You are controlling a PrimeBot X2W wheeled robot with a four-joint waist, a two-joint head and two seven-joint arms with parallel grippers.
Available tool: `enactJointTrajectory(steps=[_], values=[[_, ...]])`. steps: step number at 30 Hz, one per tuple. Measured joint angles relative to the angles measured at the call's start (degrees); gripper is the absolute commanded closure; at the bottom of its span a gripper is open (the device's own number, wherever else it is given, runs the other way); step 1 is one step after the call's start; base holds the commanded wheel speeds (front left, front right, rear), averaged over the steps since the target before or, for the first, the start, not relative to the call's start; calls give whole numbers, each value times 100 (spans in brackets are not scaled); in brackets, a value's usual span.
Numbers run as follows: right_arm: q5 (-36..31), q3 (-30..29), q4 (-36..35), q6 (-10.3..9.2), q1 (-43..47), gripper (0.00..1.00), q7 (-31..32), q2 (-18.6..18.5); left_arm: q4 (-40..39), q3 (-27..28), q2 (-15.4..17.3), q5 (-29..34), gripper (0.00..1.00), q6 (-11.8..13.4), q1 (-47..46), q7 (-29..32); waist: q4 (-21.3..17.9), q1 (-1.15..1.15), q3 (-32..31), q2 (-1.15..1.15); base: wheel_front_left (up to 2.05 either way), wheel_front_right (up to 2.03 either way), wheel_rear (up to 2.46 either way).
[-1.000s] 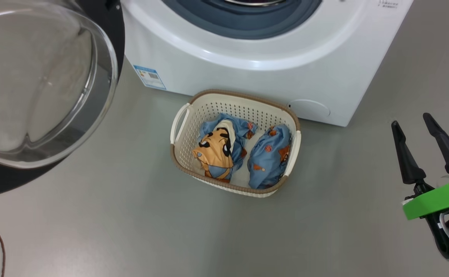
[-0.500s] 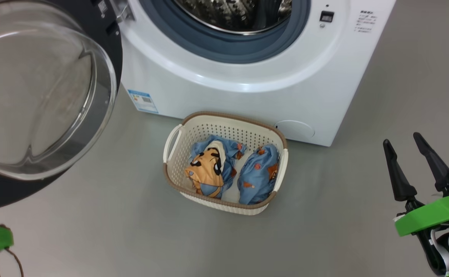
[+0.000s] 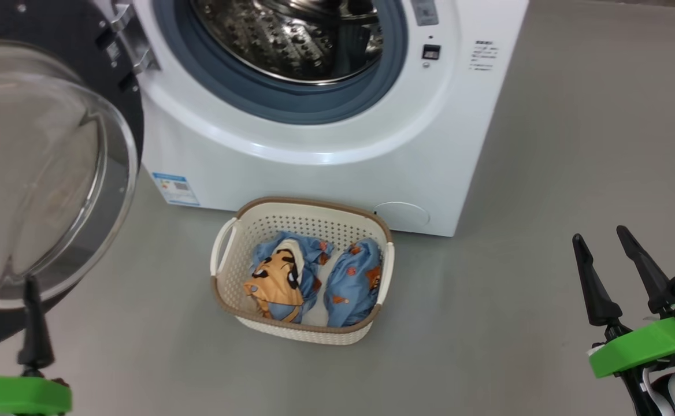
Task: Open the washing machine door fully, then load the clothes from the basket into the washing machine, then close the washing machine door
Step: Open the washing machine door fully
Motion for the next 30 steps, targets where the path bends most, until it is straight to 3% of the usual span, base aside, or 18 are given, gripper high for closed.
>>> enactJointTrajectory(steps=[14, 30], values=[[9, -5, -16, 0, 91, 0, 0, 87, -526, -793, -29, -389, 0, 0, 388, 0, -713, 0, -96, 0, 0, 0, 0], [9, -33, -31, 0, 92, 0, 1, 132, -650, -1143, 80, -706, 0, 0, 472, 0, -1336, 1, -22, 0, 0, 0, 0]])
